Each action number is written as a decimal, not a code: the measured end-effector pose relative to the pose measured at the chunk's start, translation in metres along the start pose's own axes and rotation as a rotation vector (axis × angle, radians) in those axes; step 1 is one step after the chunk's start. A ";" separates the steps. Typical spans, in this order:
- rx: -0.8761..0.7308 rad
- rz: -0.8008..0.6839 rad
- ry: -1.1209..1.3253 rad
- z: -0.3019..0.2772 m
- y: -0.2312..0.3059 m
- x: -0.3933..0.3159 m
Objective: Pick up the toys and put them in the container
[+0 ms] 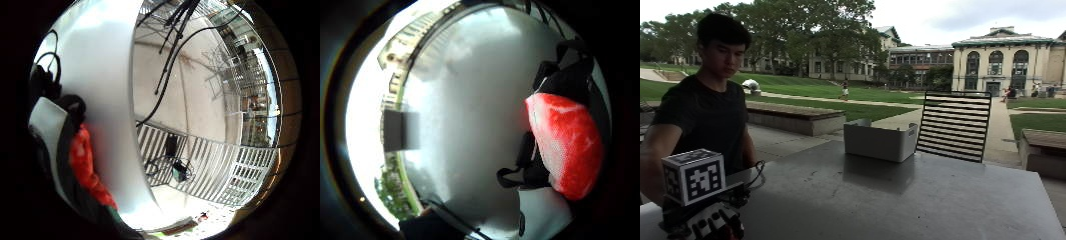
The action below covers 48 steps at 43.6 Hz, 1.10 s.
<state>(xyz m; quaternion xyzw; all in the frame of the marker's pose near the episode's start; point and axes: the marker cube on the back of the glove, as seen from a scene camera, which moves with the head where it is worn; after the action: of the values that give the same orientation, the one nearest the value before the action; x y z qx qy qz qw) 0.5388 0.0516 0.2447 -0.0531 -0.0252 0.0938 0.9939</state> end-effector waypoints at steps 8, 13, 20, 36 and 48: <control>-0.066 -0.016 0.005 -0.025 0.005 -0.025; -0.042 -0.008 0.038 -0.062 -0.001 -0.046; 0.006 0.006 0.079 -0.131 -0.014 -0.087; 0.105 -0.101 0.117 -0.260 -0.039 -0.242; 0.103 -0.230 0.121 -0.292 -0.035 -0.404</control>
<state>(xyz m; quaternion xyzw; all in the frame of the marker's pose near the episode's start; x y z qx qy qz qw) 0.1668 -0.0881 -0.0581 -0.0041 0.0335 -0.0231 0.9992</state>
